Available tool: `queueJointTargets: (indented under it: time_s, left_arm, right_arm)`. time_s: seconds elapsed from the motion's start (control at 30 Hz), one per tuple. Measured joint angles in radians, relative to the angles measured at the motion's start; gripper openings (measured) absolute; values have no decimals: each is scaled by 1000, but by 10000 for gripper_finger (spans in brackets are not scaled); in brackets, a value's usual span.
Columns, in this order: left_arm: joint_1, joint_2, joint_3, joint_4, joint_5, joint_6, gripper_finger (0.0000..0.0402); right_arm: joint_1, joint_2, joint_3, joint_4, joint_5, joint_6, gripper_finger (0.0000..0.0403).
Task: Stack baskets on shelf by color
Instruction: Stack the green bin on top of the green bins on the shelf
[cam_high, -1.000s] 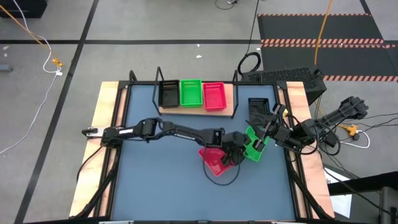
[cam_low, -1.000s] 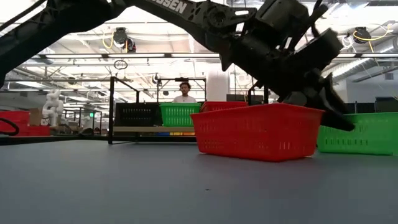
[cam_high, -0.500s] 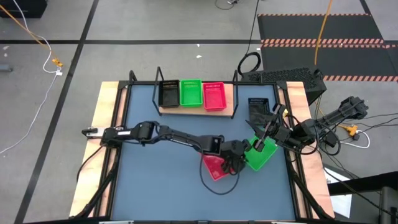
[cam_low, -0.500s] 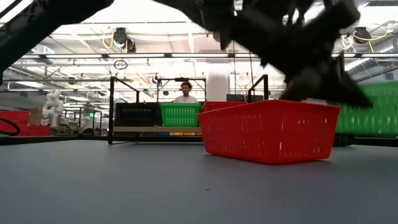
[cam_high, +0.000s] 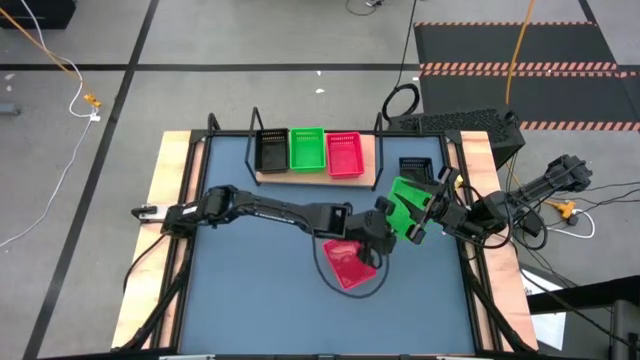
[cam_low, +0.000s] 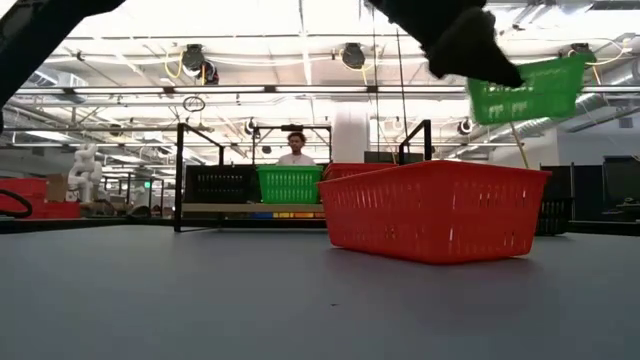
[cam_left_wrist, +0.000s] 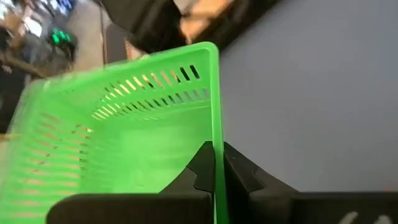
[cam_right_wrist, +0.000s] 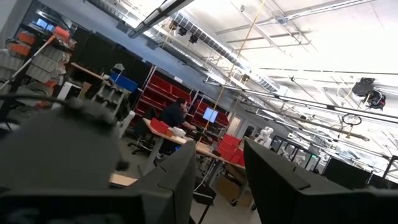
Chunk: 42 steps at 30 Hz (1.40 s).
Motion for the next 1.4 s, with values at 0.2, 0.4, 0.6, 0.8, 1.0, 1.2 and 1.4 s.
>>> queueJointTargets:
  time_s: [0.2,0.4,0.6,0.8,1.0,1.2,1.4]
  left_arm:
    - [-32,-44,0,-120,-110,-16,6]
    - [-51,-55,-57,-41,-118,-49,5]
    - [-74,-78,-211,-8,-112,-59,5]
    - [-76,-242,-431,34,-119,-151,5]
    - [-82,-486,-688,115,-223,-247,5]
    - [-64,-684,-830,90,-345,-272,5]
    - [76,-770,-907,93,-354,-271,5]
  right_arm:
    - [0,0,0,3,2,4,130]
    - [0,0,0,2,1,31,130]
    - [1,0,0,-1,58,26,130]
    - [1,0,0,4,88,10,130]
    - [1,0,0,7,79,18,130]
    - [1,0,0,19,76,26,130]
    - [1,0,0,22,75,26,130]
